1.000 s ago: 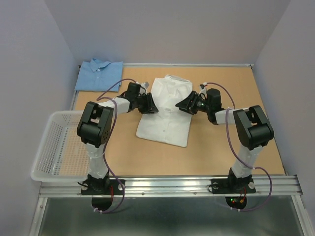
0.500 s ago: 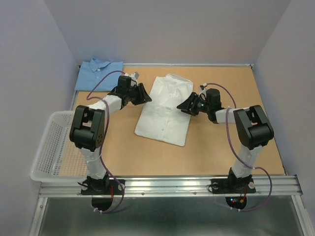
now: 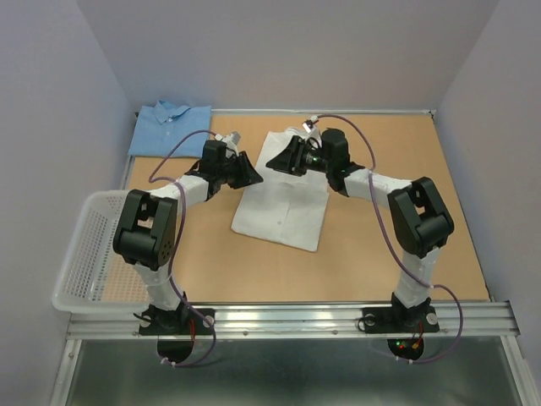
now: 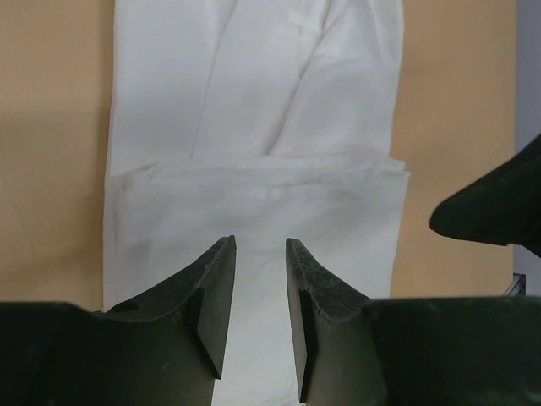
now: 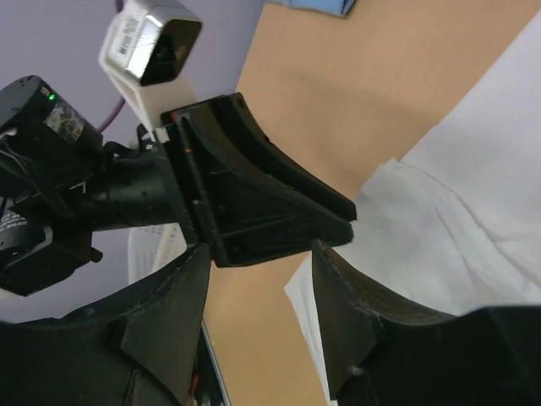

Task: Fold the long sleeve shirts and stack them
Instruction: Fold the shirt

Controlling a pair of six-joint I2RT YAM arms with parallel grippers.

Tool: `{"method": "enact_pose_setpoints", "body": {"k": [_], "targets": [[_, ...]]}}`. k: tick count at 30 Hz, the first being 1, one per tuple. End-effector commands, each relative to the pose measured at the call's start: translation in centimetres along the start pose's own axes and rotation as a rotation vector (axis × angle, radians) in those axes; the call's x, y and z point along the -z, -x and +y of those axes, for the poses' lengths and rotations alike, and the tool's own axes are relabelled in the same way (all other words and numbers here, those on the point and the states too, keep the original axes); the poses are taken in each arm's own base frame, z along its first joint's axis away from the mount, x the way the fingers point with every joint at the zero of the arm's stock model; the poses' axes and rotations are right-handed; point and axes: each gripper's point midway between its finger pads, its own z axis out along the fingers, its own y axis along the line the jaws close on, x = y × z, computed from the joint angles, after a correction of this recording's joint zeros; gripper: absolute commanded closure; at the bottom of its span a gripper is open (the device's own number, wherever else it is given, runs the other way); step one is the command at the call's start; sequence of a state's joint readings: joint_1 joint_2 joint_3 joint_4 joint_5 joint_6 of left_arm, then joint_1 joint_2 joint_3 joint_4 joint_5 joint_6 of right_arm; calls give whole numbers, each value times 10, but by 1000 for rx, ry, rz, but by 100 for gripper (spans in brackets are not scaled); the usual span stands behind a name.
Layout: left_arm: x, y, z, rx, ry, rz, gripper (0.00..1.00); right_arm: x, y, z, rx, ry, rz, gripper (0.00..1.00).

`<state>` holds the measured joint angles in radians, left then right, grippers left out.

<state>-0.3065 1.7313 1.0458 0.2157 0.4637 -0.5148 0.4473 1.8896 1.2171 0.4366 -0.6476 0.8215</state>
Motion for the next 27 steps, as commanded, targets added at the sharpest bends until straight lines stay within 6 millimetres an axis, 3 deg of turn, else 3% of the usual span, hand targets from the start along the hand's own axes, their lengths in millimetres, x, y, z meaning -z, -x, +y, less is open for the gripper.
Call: {"method": "enact_pose_setpoints", "body": {"k": [1,8,15,17,19,20,21,24,25,27], "targets": [[-13,-16,14,28,12,31,60,-23,-11,-9,-75,31,18,43],[-21,-34,51,106,112,52,61,-25,-36,-89,-178,-113,-8,43],[-16,-44,76,157,177,57,61,11,-18,-128,-218,-172,-87,43],[-15,-41,73,151,165,56,61,19,-12,-128,-211,-176,-102,43],[-9,-28,60,124,134,34,59,28,-5,-113,-171,-160,-95,43],[-3,-26,55,122,137,38,54,30,-6,-106,-149,-151,-67,43],[7,-12,44,97,129,-1,50,34,-1,-89,-118,-134,-59,43],[35,-10,30,85,139,-22,41,48,-22,-70,-90,-119,19,43],[41,-13,27,95,129,-22,40,53,-27,-55,-73,-100,38,43],[55,-32,16,100,93,-5,38,59,-61,-46,-88,-73,129,43]]}}
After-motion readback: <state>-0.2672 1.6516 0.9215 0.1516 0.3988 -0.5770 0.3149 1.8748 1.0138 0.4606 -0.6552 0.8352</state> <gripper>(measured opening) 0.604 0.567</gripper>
